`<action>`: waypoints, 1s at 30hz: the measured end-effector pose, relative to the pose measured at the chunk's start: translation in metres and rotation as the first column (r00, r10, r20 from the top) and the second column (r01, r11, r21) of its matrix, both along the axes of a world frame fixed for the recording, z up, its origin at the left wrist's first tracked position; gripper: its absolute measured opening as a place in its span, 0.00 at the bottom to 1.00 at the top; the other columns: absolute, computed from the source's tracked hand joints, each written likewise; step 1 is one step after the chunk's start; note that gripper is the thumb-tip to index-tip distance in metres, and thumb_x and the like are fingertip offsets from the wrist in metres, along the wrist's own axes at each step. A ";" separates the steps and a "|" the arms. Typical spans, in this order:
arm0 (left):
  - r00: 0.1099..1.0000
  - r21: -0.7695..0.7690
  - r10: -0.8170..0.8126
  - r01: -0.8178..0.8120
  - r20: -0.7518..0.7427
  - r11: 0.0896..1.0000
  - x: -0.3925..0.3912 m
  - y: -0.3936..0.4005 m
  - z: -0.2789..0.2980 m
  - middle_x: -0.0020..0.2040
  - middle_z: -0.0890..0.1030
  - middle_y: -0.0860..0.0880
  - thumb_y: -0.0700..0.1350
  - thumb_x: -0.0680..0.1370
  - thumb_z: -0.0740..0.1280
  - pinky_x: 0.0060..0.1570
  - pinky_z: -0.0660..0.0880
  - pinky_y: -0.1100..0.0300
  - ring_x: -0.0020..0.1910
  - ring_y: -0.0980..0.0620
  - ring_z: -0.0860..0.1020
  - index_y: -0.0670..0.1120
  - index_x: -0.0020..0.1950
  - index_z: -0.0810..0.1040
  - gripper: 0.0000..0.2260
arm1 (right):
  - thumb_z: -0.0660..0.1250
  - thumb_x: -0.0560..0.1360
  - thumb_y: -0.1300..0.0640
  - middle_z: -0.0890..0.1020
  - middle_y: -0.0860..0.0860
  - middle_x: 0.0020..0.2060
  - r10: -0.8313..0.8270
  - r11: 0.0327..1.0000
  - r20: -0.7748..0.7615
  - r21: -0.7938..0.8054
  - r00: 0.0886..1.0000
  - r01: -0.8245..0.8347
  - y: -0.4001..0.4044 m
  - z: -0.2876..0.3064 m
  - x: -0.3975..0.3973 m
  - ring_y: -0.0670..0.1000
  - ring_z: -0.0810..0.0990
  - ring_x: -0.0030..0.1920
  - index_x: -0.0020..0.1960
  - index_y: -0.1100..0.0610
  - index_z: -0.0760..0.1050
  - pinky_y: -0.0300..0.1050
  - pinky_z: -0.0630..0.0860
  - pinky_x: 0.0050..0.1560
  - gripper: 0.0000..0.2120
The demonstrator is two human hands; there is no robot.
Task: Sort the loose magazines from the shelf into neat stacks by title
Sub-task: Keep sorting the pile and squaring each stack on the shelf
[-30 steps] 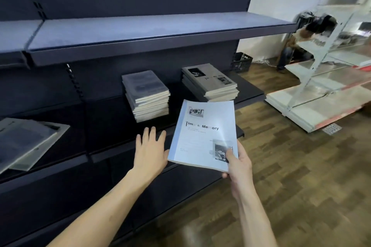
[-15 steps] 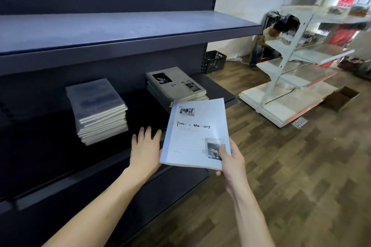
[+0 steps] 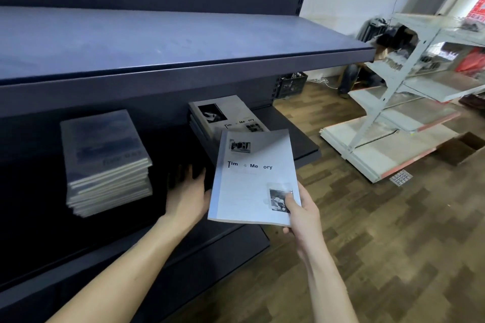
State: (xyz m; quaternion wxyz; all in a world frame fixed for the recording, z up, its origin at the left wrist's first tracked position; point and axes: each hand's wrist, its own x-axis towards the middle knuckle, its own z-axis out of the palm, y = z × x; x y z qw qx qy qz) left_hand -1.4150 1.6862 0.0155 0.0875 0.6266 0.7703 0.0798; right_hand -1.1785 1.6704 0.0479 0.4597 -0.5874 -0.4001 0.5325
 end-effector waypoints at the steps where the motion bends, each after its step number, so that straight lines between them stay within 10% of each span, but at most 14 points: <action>1: 1.000 -0.013 0.010 -0.010 0.015 1.000 -0.002 0.004 0.000 0.79 0.54 0.42 0.58 0.81 0.58 0.70 0.65 0.41 0.76 0.38 0.57 0.53 0.79 0.55 0.29 | 0.60 0.82 0.59 0.85 0.48 0.49 0.008 1.000 -0.005 -0.002 1.000 -0.008 0.007 -0.002 -0.001 0.45 0.77 0.32 0.63 0.40 0.76 0.39 0.65 0.23 0.16; 14: 0.979 -0.050 0.200 -0.201 -0.038 0.978 0.008 0.036 0.001 0.80 0.50 0.43 0.49 0.82 0.56 0.76 0.52 0.45 0.78 0.41 0.49 0.51 0.80 0.53 0.26 | 0.64 0.81 0.55 0.83 0.51 0.57 0.214 0.977 0.055 -0.012 0.975 -0.213 0.117 -0.022 0.003 0.49 0.80 0.40 0.72 0.49 0.69 0.39 0.70 0.23 0.20; 18: 0.951 -0.040 0.307 -0.309 -0.047 0.950 0.017 0.051 0.000 0.80 0.50 0.46 0.54 0.82 0.56 0.76 0.48 0.45 0.79 0.42 0.48 0.53 0.79 0.54 0.27 | 0.69 0.78 0.54 0.70 0.46 0.69 0.267 0.955 0.140 0.091 0.953 -0.281 0.153 -0.009 0.006 0.49 0.76 0.58 0.78 0.54 0.57 0.34 0.78 0.43 0.34; 20: 0.935 -0.023 0.351 -0.352 -0.056 0.936 0.019 0.057 -0.001 0.80 0.51 0.46 0.56 0.81 0.56 0.76 0.50 0.45 0.78 0.43 0.49 0.54 0.79 0.55 0.26 | 0.74 0.73 0.53 0.73 0.48 0.68 0.262 0.942 0.197 0.159 0.945 -0.295 0.169 -0.007 0.008 0.49 0.74 0.63 0.75 0.53 0.62 0.45 0.75 0.63 0.35; 30: 0.865 -0.052 0.499 -0.502 -0.050 0.863 0.042 0.076 0.010 0.80 0.50 0.45 0.57 0.82 0.55 0.77 0.47 0.46 0.79 0.43 0.47 0.54 0.79 0.56 0.26 | 0.82 0.62 0.54 0.71 0.47 0.64 0.458 0.734 0.520 0.237 0.721 -0.637 0.216 -0.011 0.014 0.52 0.68 0.69 0.64 0.53 0.73 0.45 0.71 0.62 0.34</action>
